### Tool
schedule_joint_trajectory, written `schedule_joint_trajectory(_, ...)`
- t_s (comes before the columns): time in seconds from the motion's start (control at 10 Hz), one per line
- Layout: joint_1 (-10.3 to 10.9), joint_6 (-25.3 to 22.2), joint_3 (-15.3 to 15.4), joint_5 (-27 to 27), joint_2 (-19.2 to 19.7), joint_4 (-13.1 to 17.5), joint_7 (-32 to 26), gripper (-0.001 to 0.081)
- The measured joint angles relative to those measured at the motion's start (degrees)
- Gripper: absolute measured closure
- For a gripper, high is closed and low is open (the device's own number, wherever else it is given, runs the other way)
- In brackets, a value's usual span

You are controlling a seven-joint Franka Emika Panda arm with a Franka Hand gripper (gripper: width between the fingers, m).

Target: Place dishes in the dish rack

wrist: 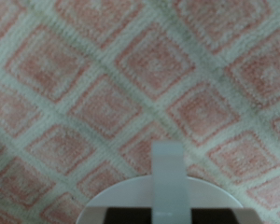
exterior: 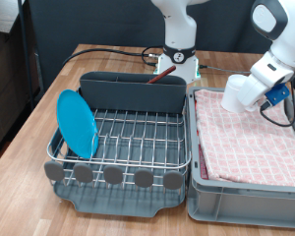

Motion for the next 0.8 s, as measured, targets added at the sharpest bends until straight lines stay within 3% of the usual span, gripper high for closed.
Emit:
schedule_joint_trajectory(0.5, 0.0, -6.2, -0.5, 0.3, -1.2, 3.9, -0.4, 0.0735)
schedule_joint_trajectory(0.8, 0.0, -7.3, -1.0, 0.3, -2.9, 5.8, 1.0, 0.0735)
